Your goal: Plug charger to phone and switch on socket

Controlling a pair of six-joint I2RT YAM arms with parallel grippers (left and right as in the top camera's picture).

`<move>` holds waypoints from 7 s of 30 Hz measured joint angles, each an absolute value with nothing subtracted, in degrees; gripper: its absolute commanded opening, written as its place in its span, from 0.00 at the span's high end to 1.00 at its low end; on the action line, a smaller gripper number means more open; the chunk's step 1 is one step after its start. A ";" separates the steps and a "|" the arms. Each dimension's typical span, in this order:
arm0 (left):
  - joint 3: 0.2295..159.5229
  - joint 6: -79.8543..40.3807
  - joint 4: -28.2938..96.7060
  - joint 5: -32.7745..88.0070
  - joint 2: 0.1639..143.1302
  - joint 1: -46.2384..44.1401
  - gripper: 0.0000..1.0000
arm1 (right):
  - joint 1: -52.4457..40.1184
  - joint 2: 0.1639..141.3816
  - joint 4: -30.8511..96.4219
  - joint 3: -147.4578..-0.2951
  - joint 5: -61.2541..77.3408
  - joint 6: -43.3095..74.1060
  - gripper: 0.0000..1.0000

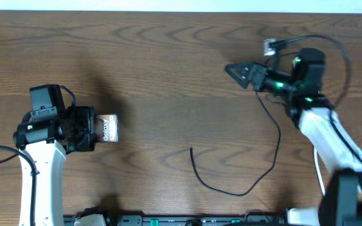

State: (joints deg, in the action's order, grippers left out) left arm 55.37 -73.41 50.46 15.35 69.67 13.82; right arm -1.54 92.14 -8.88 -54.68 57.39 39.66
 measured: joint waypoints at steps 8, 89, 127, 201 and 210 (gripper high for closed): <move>55.37 -73.41 50.48 15.35 69.67 13.82 0.93 | -5.82 105.78 -17.32 -54.70 61.10 63.20 0.01; 55.37 -106.98 33.34 11.62 79.42 -19.33 0.93 | -32.49 107.24 -21.89 -54.70 59.94 38.74 0.01; 55.37 -107.81 33.34 11.68 79.42 -19.62 0.93 | -34.57 107.33 -24.51 -54.70 55.64 47.05 0.17; 55.37 -108.03 32.16 9.50 79.94 -20.82 0.92 | -35.05 107.46 -23.44 -54.61 51.44 47.11 0.79; 55.37 -108.01 32.14 9.45 79.94 -20.86 0.93 | -35.05 107.48 -23.38 -54.59 51.16 47.07 0.86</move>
